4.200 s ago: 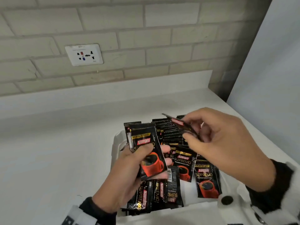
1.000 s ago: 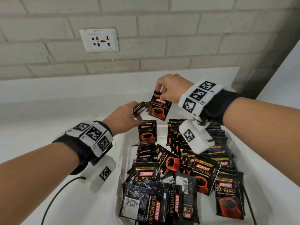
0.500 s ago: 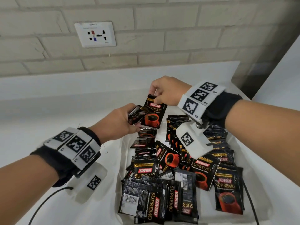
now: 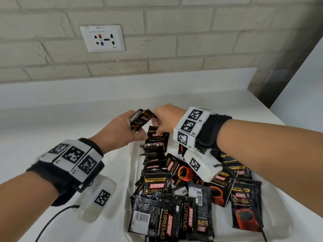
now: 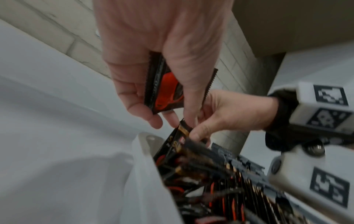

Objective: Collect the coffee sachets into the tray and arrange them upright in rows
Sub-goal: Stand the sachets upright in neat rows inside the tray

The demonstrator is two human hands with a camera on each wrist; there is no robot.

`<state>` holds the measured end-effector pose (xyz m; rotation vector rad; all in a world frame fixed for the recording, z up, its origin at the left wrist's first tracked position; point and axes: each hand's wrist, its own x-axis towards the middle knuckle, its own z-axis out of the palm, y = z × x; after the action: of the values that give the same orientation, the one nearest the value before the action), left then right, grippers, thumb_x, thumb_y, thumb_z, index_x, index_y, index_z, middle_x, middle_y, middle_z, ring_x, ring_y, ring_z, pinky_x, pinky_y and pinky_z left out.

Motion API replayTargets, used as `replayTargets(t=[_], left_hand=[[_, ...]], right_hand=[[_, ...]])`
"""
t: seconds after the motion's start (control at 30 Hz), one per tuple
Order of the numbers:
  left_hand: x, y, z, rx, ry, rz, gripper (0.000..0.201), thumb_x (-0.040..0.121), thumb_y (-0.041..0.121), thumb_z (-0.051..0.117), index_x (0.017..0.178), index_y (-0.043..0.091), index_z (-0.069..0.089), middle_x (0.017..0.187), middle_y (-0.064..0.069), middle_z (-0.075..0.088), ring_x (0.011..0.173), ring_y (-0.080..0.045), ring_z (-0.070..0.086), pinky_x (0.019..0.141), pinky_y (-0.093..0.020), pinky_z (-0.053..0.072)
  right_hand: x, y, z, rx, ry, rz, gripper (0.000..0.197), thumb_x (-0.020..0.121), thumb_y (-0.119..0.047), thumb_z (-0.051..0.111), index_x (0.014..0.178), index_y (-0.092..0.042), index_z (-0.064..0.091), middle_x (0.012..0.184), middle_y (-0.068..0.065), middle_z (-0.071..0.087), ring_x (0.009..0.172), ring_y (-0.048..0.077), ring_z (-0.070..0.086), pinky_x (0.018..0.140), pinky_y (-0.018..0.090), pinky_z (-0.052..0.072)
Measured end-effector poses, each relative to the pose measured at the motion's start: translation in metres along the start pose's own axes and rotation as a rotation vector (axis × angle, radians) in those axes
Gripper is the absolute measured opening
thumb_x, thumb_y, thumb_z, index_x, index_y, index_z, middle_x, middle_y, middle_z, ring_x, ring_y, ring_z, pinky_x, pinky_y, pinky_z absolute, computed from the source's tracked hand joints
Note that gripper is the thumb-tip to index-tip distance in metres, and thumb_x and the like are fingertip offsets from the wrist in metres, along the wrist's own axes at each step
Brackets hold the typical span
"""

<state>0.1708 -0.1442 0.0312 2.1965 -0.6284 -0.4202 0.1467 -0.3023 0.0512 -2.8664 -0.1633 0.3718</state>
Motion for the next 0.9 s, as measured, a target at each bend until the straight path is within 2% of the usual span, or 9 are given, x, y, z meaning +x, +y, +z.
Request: replayTargets(t=[0.1,0.17,0.27,0.37,0.43,0.53,0.63,0.77,0.9], left_hand=[[-0.002,0.002,-0.007,-0.106,0.018,-0.049,0.027,0.082,0.018,0.07,0.104,0.017,0.055,0.085,-0.004,0.069,0.063,-0.01,0.062,0.051,-0.021,0.049],[-0.005,0.004,-0.01,-0.259,0.029,-0.092,0.016,0.089,0.019,0.061,0.104,0.017,0.054,0.088,-0.003,0.071,0.061,-0.008,0.066,0.051,-0.02,0.052],[-0.011,0.008,-0.015,-0.566,0.012,-0.179,0.015,0.098,0.019,0.04,0.106,0.015,0.052,0.085,-0.005,0.074,0.063,-0.014,0.069,0.049,-0.024,0.054],[-0.021,0.013,-0.017,-0.809,-0.064,-0.222,0.023,0.098,0.018,0.031,0.106,0.011,0.051,0.089,-0.011,0.074,0.07,-0.024,0.071,0.052,-0.028,0.057],[-0.026,0.019,-0.013,-0.885,-0.117,-0.213,0.024,0.098,0.016,0.032,0.107,0.008,0.052,0.092,-0.014,0.074,0.073,-0.026,0.071,0.054,-0.031,0.058],[-0.033,0.03,-0.002,-0.909,-0.167,-0.181,0.021,0.095,0.011,0.042,0.11,0.005,0.054,0.094,-0.014,0.073,0.075,-0.027,0.072,0.058,-0.034,0.06],[-0.042,0.041,0.012,-0.903,-0.21,-0.125,0.032,0.08,0.013,0.055,0.111,0.006,0.058,0.095,-0.014,0.073,0.08,-0.029,0.072,0.062,-0.035,0.06],[-0.053,0.053,0.028,-0.876,-0.208,-0.069,0.034,0.068,0.014,0.064,0.101,0.01,0.062,0.085,-0.007,0.074,0.073,-0.021,0.072,0.057,-0.031,0.059],[-0.06,0.059,0.034,-0.938,-0.218,-0.047,0.034,0.071,0.017,0.06,0.105,0.011,0.061,0.093,-0.009,0.074,0.078,-0.021,0.072,0.054,-0.027,0.058]], right_hand=[[0.002,0.003,0.001,0.043,0.01,0.001,0.021,0.077,-0.016,0.073,0.09,-0.013,0.056,0.083,-0.002,0.052,0.082,0.015,0.05,0.058,0.022,0.037],[-0.001,0.006,-0.003,0.079,-0.005,0.01,0.032,0.077,-0.02,0.074,0.104,-0.011,0.059,0.091,0.0,0.055,0.084,0.015,0.051,0.06,0.017,0.037],[-0.01,0.014,-0.016,0.117,0.043,0.031,0.032,0.08,-0.021,0.07,0.109,-0.014,0.057,0.095,-0.001,0.056,0.086,0.015,0.055,0.065,0.021,0.04],[-0.025,0.019,-0.034,0.223,0.202,0.039,0.016,0.084,-0.022,0.065,0.098,-0.021,0.057,0.097,-0.003,0.056,0.074,0.009,0.054,0.064,0.019,0.041],[-0.038,0.018,-0.042,0.386,0.28,0.029,0.01,0.086,-0.024,0.063,0.093,-0.021,0.056,0.091,-0.003,0.059,0.071,0.011,0.059,0.061,0.021,0.048],[-0.061,0.011,-0.044,0.575,0.285,0.014,0.016,0.085,-0.026,0.064,0.097,-0.019,0.056,0.082,-0.005,0.06,0.071,0.012,0.062,0.066,0.028,0.055],[-0.08,0.003,-0.037,0.711,0.247,0.006,0.029,0.079,-0.03,0.068,0.102,-0.02,0.054,0.088,-0.002,0.063,0.073,0.012,0.064,0.064,0.027,0.056],[-0.097,0.0,-0.026,0.837,0.302,0.006,0.019,0.077,-0.017,0.071,0.082,-0.018,0.054,0.079,-0.003,0.062,0.052,0.003,0.06,0.05,0.019,0.052],[-0.112,0.009,-0.028,0.892,0.367,0.056,0.016,0.076,-0.012,0.071,0.075,-0.015,0.055,0.072,-0.001,0.063,0.044,0.001,0.056,0.045,0.016,0.049]])
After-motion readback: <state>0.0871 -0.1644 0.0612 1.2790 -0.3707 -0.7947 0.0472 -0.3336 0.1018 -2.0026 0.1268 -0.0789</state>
